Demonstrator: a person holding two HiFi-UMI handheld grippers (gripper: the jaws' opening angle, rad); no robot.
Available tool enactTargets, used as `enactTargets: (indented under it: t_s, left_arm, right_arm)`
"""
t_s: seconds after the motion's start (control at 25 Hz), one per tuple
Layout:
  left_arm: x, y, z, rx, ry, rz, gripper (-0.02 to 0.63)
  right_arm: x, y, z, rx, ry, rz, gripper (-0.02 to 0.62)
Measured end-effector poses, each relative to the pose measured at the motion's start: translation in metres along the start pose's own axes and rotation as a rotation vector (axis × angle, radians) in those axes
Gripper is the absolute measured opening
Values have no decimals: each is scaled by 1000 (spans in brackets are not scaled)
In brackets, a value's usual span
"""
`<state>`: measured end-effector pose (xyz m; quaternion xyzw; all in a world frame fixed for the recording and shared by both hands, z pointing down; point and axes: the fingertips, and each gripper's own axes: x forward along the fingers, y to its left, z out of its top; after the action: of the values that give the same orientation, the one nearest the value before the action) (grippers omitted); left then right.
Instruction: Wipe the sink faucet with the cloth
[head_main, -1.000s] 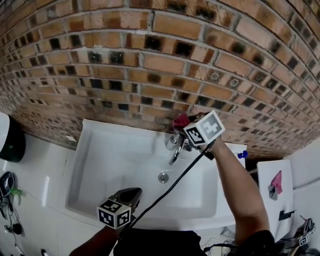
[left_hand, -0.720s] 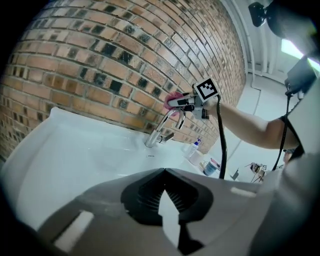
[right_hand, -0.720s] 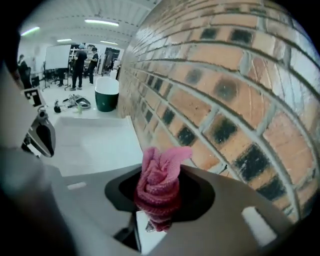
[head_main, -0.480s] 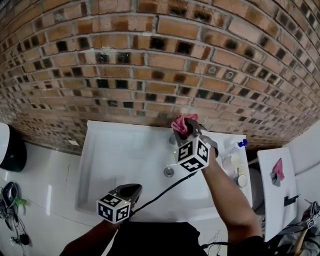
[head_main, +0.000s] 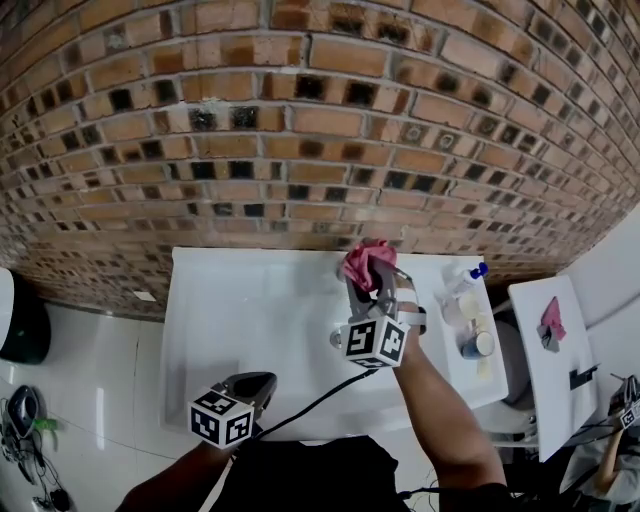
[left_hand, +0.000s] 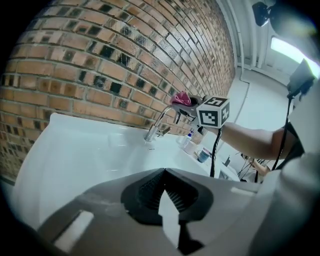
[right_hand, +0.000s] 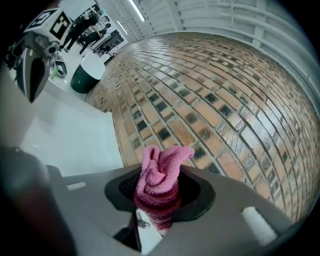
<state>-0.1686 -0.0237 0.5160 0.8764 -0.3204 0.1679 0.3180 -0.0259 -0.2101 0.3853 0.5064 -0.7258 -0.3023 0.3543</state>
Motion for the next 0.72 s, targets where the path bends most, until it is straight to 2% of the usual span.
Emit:
enactTargets:
  t_s: [0.2, 0.44, 0.72]
  left_arm:
    - [1, -3, 5, -6, -30, -16, 5]
    - [4, -6, -7, -9, -4, -43, 5]
    - [3, -5, -3, 2, -9, -55, 5]
  right_arm:
    - [-15, 13, -2, 17, 4, -5, 135]
    - [-24, 25, -5, 44, 32, 5, 133]
    - [-34, 42, -13, 89, 52, 14, 133]
